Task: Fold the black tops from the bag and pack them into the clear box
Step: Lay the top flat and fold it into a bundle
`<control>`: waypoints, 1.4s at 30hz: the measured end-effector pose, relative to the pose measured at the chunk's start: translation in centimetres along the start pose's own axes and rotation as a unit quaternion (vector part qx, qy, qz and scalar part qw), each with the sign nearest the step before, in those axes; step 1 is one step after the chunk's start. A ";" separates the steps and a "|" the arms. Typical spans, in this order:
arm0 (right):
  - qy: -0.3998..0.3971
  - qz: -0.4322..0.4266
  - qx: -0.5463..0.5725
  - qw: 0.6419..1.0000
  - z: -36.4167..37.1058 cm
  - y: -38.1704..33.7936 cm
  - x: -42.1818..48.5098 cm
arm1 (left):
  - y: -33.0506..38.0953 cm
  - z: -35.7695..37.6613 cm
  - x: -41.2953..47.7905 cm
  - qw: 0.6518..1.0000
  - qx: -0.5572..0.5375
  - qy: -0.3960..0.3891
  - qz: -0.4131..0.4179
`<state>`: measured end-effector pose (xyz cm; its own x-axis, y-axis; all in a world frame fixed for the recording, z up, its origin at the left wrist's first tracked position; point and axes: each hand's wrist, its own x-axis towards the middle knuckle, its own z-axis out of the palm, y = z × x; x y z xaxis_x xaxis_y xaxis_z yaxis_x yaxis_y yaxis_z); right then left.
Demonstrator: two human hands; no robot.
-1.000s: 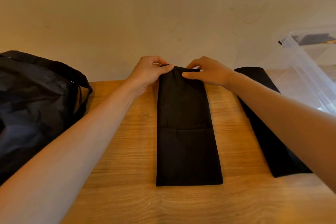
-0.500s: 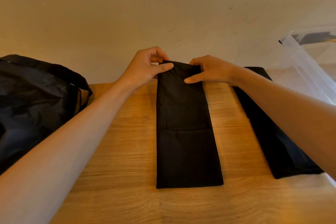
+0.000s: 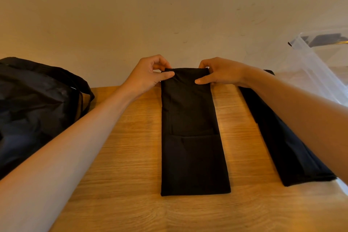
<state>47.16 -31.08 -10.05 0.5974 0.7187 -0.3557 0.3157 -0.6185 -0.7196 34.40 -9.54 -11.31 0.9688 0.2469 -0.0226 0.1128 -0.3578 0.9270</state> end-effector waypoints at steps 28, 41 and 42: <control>0.128 -0.057 0.085 0.987 0.6 -0.8 -2.4 | 1.0 -0.6 -1.4 1.000 -0.004 0.022 0.021; 0.168 -0.227 -0.147 0.948 5.3 0.7 -11.1 | 0.7 0.9 -10.6 0.988 0.066 -0.036 0.133; 0.176 -0.239 -0.164 0.941 6.0 1.2 -11.4 | 0.3 1.2 -11.1 0.985 0.085 -0.036 0.149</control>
<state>36.37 -38.12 -10.45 0.5181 0.8255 0.2239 0.7867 -0.3572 -0.5035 23.91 -13.50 -11.27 0.9767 0.0463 0.2095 -0.1498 -0.5516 0.8205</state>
